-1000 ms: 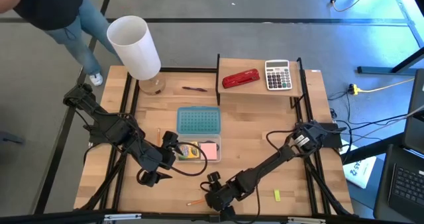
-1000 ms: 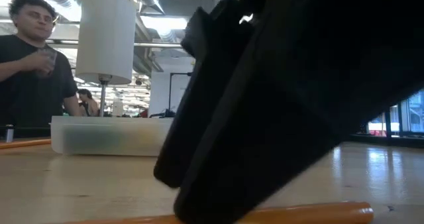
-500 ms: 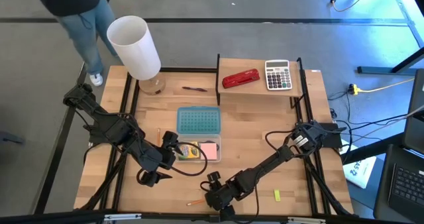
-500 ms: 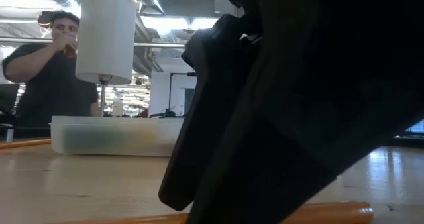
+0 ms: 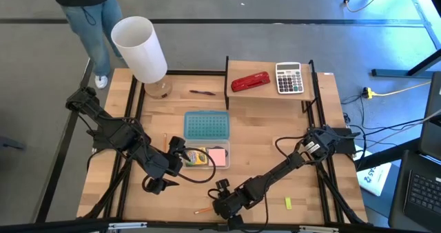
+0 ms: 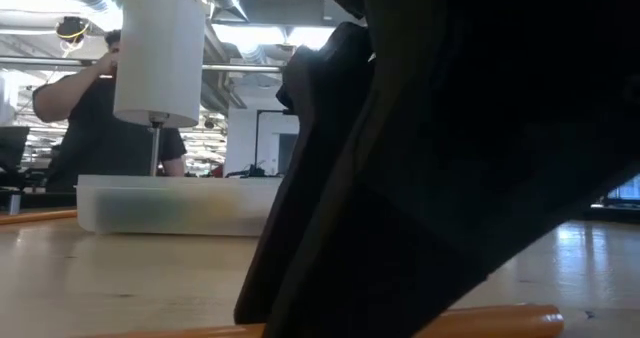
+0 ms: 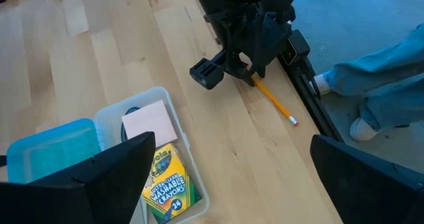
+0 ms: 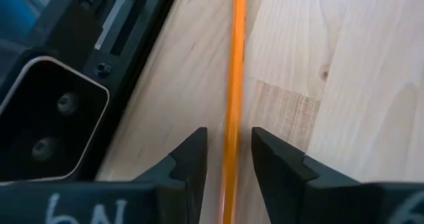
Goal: Pack school essentials
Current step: Put the yellow pencil into the blue supply box
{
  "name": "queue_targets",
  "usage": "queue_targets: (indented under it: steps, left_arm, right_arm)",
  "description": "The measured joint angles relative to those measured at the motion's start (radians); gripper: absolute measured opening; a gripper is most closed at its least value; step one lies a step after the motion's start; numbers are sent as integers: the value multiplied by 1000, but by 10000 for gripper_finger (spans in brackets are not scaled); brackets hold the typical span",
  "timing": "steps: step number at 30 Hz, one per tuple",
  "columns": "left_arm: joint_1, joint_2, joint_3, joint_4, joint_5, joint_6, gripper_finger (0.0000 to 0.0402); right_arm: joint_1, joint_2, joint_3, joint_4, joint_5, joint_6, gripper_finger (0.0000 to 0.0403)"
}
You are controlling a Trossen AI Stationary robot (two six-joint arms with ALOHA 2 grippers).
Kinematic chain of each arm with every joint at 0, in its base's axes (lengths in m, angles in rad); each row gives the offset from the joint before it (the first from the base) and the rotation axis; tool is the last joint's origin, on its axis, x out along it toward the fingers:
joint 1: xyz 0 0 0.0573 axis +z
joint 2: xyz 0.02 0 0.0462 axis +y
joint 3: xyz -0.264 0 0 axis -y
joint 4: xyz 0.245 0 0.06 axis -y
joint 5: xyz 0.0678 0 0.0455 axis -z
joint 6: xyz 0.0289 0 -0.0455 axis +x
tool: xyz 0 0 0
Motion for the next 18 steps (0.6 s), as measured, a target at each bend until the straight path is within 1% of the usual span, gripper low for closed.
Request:
queue_targets:
  steps: [5, 8, 18]
  left_arm:
    - [0, 0, 0, 0, 0, 0, 396]
    - [0, 0, 0, 0, 0, 0, 396]
    - [0, 0, 0, 0, 0, 0, 396]
  right_arm:
    - [-1, 3, 0, 8, 8, -4, 113]
    - [-1, 5, -1, 9, 8, 11, 102]
    - [-2, 6, -2, 10, 9, 21, 33]
